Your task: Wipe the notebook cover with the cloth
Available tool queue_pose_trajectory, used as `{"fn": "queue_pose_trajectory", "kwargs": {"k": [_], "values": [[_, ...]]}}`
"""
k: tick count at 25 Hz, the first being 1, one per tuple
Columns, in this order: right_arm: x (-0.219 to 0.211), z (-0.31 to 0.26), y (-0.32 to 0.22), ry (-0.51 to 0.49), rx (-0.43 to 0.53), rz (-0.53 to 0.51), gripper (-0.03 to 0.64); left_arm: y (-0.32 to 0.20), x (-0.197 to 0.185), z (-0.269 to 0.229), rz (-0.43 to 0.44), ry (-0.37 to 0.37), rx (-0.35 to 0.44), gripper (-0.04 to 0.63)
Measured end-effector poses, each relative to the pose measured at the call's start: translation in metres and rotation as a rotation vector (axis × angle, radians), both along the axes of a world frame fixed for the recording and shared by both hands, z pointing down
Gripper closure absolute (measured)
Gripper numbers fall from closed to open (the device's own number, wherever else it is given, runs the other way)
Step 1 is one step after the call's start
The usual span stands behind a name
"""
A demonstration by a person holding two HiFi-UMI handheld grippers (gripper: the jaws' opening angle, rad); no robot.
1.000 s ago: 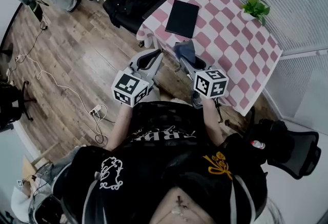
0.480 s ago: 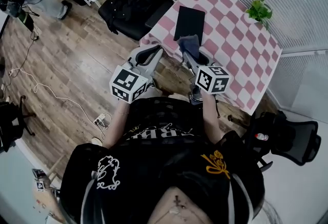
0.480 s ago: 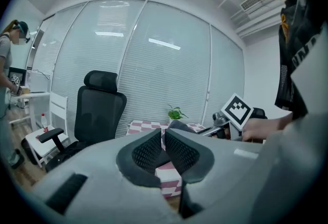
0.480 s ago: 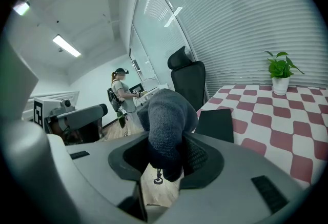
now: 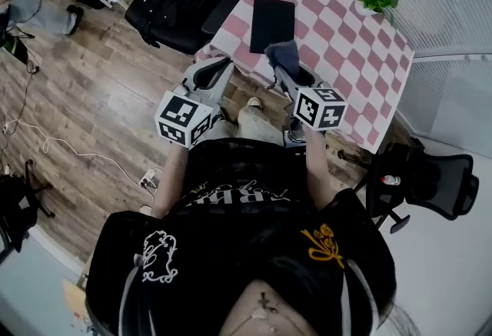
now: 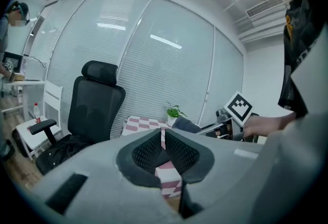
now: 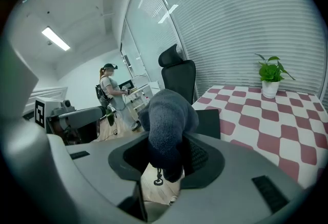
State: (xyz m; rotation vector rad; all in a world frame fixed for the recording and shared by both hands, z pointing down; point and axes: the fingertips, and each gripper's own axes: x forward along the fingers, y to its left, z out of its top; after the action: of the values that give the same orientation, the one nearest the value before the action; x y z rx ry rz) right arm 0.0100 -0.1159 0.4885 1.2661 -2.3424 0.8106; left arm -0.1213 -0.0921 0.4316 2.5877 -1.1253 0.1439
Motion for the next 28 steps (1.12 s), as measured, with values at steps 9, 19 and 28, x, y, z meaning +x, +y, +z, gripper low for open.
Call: {"fn": "queue_pose_trajectory", "kwargs": {"k": [9, 19, 28], "values": [[0.017, 0.008, -0.058, 0.081, -0.005, -0.062, 0.495, -0.035, 0.019, -0.001, -0.003, -0.003, -0.012, 0.578], [0.022, 0.046, -0.146, 0.237, -0.022, -0.204, 0.495, -0.077, 0.03, 0.002, -0.077, -0.015, -0.023, 0.578], [0.008, 0.098, -0.204, 0.417, -0.052, -0.325, 0.495, -0.098, 0.029, 0.003, -0.117, -0.056, -0.041, 0.578]]}}
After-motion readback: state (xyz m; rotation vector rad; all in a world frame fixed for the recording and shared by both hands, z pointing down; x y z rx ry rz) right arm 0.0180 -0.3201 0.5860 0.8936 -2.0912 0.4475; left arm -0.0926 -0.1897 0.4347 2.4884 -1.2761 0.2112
